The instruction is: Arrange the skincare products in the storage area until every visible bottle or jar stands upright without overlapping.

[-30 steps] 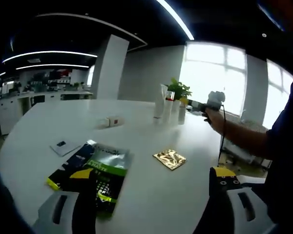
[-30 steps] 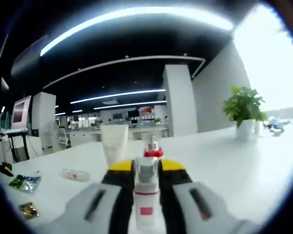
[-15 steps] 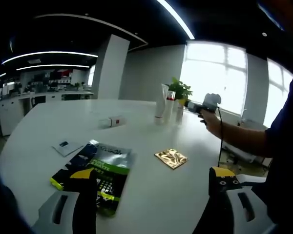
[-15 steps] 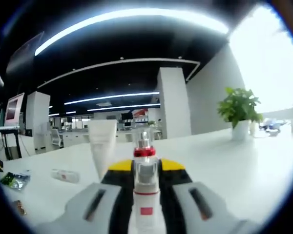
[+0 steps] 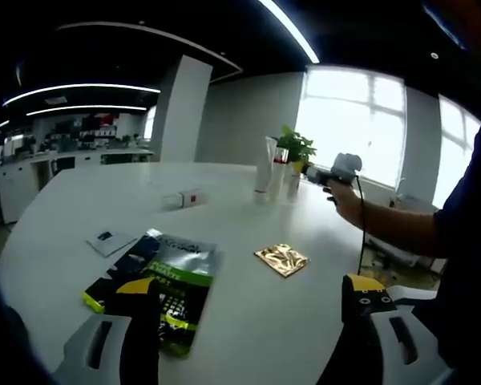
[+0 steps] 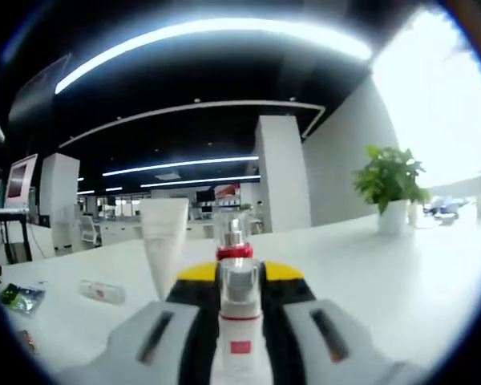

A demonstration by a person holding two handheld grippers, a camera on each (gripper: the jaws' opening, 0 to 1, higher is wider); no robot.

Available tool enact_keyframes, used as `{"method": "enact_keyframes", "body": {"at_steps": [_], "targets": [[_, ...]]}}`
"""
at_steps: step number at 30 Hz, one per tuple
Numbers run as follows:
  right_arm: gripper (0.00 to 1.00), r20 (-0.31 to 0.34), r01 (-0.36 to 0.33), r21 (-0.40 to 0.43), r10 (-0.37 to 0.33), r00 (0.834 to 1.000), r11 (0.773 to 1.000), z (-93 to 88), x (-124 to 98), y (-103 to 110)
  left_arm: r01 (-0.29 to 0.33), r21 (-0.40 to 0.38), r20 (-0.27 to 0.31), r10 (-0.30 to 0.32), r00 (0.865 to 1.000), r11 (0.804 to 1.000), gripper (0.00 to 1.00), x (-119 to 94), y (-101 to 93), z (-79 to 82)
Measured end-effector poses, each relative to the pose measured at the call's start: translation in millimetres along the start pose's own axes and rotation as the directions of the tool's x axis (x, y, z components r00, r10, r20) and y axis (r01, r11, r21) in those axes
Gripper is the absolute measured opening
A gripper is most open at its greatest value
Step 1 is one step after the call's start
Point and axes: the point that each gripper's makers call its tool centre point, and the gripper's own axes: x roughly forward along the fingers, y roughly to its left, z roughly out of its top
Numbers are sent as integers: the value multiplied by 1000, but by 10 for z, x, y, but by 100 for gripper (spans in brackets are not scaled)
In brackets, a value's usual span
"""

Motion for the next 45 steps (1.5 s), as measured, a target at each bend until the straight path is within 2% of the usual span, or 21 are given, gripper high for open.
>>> {"method": "enact_keyframes", "body": {"at_steps": [15, 33, 35, 45], "targets": [[17, -4, 11, -31, -11, 1000, 999, -80, 49, -30, -5, -6, -16, 5, 1000, 1000, 95, 4, 20, -33], [18, 35, 31, -58, -29, 999, 998, -54, -40, -27, 1, -6, -30, -1, 1000, 1000, 94, 14, -11, -61], [18, 35, 40, -81, -37, 999, 996, -53, -56, -37, 0, -5, -31, 0, 1000, 1000, 93, 9, -12, -60], [18, 45, -30, -57, 33, 998, 998, -67, -32, 68, -3, -3, -36, 2, 999, 1000, 92, -2, -18, -70]]}}
